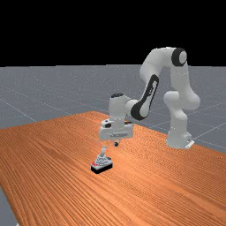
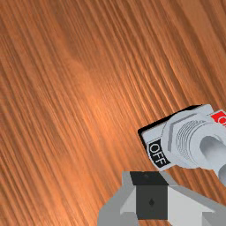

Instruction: Turn on the trigger

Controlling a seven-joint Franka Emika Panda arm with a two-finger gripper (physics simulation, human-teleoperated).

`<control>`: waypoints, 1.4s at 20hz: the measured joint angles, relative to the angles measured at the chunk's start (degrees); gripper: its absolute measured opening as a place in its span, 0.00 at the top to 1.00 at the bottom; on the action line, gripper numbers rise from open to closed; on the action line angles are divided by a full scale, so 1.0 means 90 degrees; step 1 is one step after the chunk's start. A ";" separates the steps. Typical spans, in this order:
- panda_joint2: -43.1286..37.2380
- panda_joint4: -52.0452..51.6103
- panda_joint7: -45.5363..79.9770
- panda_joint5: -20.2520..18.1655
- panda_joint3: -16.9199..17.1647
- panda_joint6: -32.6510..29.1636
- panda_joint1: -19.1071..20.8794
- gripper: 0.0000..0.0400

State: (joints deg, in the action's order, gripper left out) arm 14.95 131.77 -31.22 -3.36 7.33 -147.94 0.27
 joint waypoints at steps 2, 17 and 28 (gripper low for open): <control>-0.0093 0.0158 0.0241 0.0553 0.0165 -0.0091 -0.0158 1.00; -0.0024 0.0140 0.0124 0.0546 0.0219 -0.0156 -0.0088 1.00; -0.0122 0.0538 -0.0456 -0.0125 -0.0023 -0.0355 0.0170 1.00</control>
State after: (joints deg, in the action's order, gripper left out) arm 13.85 136.61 -35.32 -4.48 7.12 -151.13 1.80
